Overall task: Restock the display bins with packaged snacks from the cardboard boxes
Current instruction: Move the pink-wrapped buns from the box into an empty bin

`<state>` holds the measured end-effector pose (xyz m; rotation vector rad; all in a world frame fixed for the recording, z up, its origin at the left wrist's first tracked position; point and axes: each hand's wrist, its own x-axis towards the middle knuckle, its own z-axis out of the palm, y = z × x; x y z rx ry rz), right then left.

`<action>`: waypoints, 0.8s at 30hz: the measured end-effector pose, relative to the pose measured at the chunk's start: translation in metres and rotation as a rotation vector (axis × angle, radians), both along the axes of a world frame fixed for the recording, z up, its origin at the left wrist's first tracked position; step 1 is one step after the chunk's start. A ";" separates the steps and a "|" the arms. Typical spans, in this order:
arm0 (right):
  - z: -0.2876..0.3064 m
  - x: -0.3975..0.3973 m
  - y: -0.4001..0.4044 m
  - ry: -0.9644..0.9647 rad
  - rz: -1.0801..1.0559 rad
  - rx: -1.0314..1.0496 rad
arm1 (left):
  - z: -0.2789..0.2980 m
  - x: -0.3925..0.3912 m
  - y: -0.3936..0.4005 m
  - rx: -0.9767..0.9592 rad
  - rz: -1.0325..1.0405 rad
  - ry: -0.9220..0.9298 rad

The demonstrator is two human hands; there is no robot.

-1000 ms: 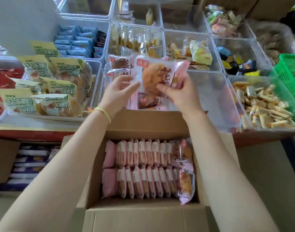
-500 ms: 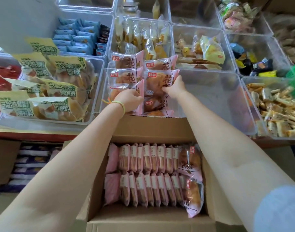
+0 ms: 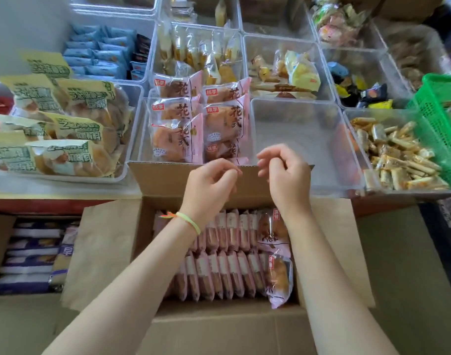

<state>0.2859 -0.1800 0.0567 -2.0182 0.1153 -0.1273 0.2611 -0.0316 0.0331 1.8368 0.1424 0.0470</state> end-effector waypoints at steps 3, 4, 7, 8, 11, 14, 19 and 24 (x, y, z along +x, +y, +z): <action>-0.042 -0.063 -0.027 0.135 -0.159 -0.128 | -0.044 -0.038 -0.018 0.122 -0.120 0.188; -0.064 -0.078 -0.037 0.239 -0.154 -0.252 | -0.060 -0.048 -0.022 0.169 -0.164 0.267; -0.131 -0.122 -0.048 0.672 0.022 -0.860 | -0.093 -0.074 -0.031 0.248 -0.261 0.462; -0.149 -0.136 -0.048 0.755 0.071 -0.989 | -0.098 -0.081 -0.034 0.254 -0.277 0.497; -0.180 -0.166 -0.044 0.684 0.084 -1.176 | -0.103 -0.095 -0.043 0.279 -0.320 0.544; -0.178 -0.171 -0.043 0.589 0.150 -1.187 | -0.102 -0.102 -0.048 0.238 -0.313 0.584; -0.174 -0.170 -0.043 0.707 0.184 -0.954 | -0.099 -0.110 -0.049 0.212 -0.317 0.581; -0.140 -0.165 -0.060 0.578 0.163 -0.541 | -0.095 -0.107 -0.041 0.270 -0.291 0.552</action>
